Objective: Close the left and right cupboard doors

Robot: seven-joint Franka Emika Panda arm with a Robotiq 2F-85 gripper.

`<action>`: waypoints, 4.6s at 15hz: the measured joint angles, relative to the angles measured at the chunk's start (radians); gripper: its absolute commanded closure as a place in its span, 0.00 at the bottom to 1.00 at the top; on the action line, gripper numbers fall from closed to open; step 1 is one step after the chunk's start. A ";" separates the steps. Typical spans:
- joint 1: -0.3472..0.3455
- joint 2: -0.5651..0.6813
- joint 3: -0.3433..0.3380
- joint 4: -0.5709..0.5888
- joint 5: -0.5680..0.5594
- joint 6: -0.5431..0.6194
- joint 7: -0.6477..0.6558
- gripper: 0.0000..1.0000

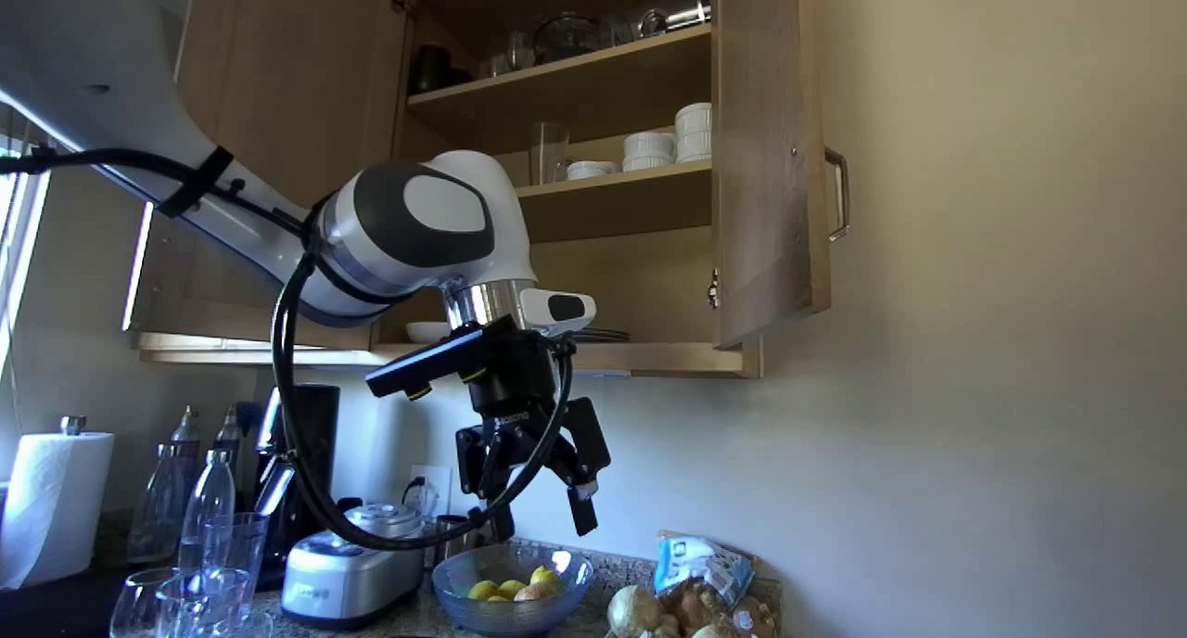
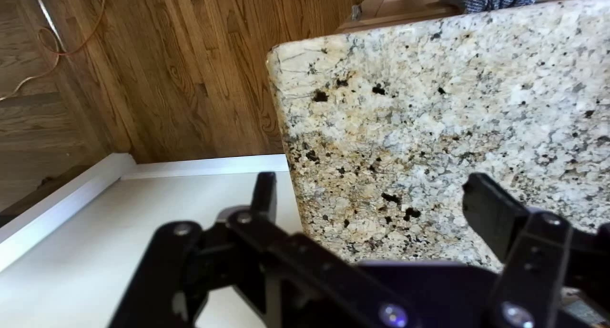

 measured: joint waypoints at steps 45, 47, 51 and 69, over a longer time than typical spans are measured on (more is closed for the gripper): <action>0.696 -0.115 0.285 0.181 0.376 0.372 -0.262 0.00; 0.735 -0.081 0.285 0.221 0.409 0.369 -0.264 0.00; 0.777 -0.024 0.283 0.295 0.478 0.367 -0.268 0.00; 0.839 0.088 0.323 0.447 0.709 0.156 -0.301 0.00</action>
